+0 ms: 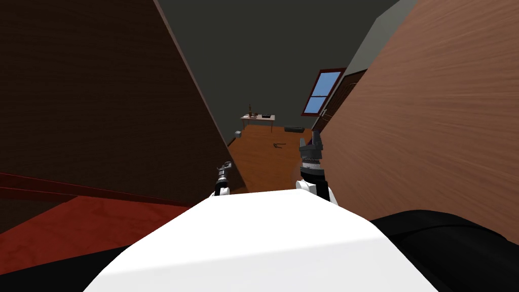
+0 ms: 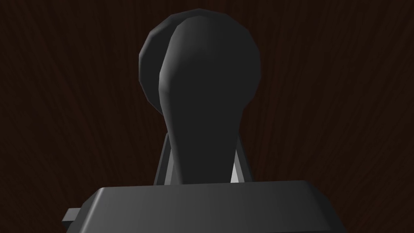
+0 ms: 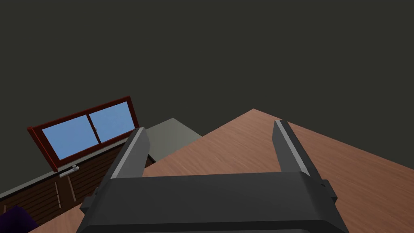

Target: Push the door open

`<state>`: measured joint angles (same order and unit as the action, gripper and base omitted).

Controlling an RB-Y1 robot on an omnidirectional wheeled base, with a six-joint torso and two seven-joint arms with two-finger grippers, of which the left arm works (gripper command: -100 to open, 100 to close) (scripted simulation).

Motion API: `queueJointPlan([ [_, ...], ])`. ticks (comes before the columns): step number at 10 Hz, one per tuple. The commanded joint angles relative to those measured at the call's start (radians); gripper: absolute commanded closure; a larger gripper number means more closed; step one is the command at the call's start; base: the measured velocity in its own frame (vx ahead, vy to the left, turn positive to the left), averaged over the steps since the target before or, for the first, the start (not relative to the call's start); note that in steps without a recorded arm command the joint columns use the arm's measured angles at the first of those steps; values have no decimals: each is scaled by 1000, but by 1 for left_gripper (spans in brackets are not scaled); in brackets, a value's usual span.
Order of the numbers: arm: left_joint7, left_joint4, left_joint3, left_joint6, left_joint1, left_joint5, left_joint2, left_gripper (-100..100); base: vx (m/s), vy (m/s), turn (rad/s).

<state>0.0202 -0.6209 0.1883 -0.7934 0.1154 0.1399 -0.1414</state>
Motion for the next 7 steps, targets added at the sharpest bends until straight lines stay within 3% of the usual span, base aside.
queueJointPlan([
  [1, -4, 6, 13, -7, 9, 7, -4, 100, 197, -5, 43],
  [7, -25, 14, 65, -10, 6, 38, -12, 100, 176, -10, 35],
])
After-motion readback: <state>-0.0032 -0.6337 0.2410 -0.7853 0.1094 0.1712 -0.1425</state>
